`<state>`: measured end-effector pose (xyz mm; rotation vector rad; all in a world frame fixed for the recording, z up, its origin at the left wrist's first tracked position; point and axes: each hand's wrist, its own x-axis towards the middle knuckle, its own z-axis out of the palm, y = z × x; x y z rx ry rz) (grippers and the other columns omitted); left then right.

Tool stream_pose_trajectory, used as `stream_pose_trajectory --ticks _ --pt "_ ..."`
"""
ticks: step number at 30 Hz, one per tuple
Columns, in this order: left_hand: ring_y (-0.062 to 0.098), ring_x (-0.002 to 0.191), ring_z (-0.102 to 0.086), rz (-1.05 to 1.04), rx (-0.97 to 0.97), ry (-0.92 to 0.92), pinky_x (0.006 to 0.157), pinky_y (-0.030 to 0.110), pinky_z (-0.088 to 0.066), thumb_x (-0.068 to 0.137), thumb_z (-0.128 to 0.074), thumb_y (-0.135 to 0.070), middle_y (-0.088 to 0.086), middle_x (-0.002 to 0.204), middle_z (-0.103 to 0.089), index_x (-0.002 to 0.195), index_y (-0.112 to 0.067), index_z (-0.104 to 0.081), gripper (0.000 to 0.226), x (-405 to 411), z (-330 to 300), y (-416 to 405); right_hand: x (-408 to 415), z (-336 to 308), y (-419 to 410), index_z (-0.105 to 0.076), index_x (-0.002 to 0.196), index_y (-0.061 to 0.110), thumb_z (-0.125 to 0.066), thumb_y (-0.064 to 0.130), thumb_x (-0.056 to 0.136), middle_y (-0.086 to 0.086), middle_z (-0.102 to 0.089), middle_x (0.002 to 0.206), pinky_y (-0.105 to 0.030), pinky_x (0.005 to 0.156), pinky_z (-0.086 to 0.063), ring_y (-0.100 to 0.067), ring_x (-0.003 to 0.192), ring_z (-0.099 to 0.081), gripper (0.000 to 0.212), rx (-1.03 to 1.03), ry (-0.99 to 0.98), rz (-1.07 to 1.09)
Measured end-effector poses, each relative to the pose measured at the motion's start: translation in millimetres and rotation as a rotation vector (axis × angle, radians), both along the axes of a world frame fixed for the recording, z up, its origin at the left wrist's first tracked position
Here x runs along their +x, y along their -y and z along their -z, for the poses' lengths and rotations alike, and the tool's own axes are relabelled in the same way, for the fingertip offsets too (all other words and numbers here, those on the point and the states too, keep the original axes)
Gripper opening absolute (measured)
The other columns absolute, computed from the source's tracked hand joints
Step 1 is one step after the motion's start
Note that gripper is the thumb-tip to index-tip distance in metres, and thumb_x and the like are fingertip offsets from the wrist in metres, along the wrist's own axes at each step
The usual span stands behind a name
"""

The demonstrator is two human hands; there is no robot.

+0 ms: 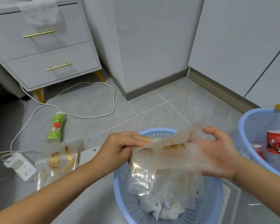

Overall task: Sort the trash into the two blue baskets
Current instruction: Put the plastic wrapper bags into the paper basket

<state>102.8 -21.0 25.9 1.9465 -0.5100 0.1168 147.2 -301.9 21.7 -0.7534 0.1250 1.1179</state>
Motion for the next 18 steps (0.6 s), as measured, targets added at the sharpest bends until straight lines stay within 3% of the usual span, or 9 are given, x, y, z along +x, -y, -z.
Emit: stream_pose_trajectory --ticks 2,4,7,8,10,13,15,18 --pt "0.015 0.087 -0.070 0.042 -0.020 0.011 0.076 0.023 -0.053 0.079 -0.062 0.012 0.001 0.096 -0.071 0.092 -0.004 -0.077 0.025 -1.2 -0.4 -0.8 4.3 -0.2 -0.8 -0.058 0.099 0.002 -0.038 0.063 0.078 -0.018 -0.060 0.108 -0.045 0.092 -0.039 -0.033 0.102 -0.054 0.067 0.097 -0.055 -0.143" --pt "0.017 0.088 -0.070 0.050 -0.004 0.047 0.078 0.024 -0.053 0.079 -0.066 0.008 0.005 0.098 -0.070 0.090 -0.002 -0.077 0.019 -3.0 2.7 -1.3 7.3 -3.3 -6.2 -0.056 0.098 0.006 -0.044 0.061 0.079 -0.014 -0.059 0.104 -0.040 0.082 -0.046 -0.030 0.096 -0.056 0.060 0.124 -0.049 -0.294" --pt "0.017 0.092 -0.069 0.101 0.045 0.075 0.081 0.026 -0.053 0.081 -0.063 0.009 0.007 0.100 -0.070 0.096 -0.006 -0.076 0.025 -4.5 6.8 -3.2 5.6 -6.0 -17.9 -0.057 0.109 0.024 -0.069 0.036 0.076 -0.002 -0.066 0.095 -0.030 0.071 -0.052 -0.016 0.083 -0.064 0.037 -0.248 0.347 -0.457" --pt "0.017 0.095 -0.069 0.125 0.026 0.001 0.082 0.026 -0.052 0.082 -0.059 0.010 0.006 0.102 -0.071 0.100 -0.009 -0.075 0.031 -5.3 7.5 -1.8 4.2 -5.3 -21.0 -0.058 0.113 0.025 -0.070 0.025 0.077 0.000 -0.070 0.091 -0.028 0.069 -0.054 -0.012 0.077 -0.067 0.038 -0.338 0.442 -0.469" --pt "0.020 0.098 -0.066 0.084 -0.171 -0.334 0.081 0.027 -0.050 0.081 -0.056 0.001 0.004 0.106 -0.071 0.109 -0.022 -0.072 0.039 -4.3 3.6 2.4 1.2 -4.4 -27.2 -0.068 0.102 0.018 -0.075 0.019 0.073 -0.001 -0.073 0.087 -0.025 0.068 -0.056 -0.011 0.073 -0.069 0.030 -0.378 0.551 -0.470" --pt "0.031 0.084 -0.058 -0.015 -0.568 -0.836 0.070 0.033 -0.048 0.064 -0.063 -0.023 0.014 0.098 -0.065 0.111 -0.022 -0.069 0.048 4.8 -0.1 2.9 0.2 -3.8 -31.3 -0.075 0.086 0.016 -0.086 0.037 0.057 -0.003 -0.075 0.085 -0.023 0.067 -0.055 -0.011 0.073 -0.069 0.038 -0.461 0.697 -0.378" --pt "0.022 0.071 -0.063 -0.045 -0.516 -0.889 0.063 0.029 -0.051 0.068 -0.063 -0.033 0.008 0.088 -0.068 0.106 -0.012 -0.070 0.044 8.3 -1.6 3.1 2.6 -1.3 -30.7 -0.074 0.087 0.014 -0.086 0.046 0.050 -0.007 -0.075 0.086 -0.027 0.073 -0.056 -0.014 0.076 -0.069 0.049 -0.567 0.812 -0.291" --pt "0.012 0.073 -0.066 -0.201 -0.258 -0.711 0.063 0.023 -0.054 0.087 -0.065 -0.022 0.001 0.083 -0.071 0.100 -0.011 -0.071 0.018 10.1 -1.8 4.8 3.9 -0.5 -29.3 -0.072 0.085 0.012 -0.083 0.039 0.060 -0.011 -0.074 0.085 -0.032 0.075 -0.054 -0.013 0.075 -0.066 0.038 -0.675 0.918 -0.235"
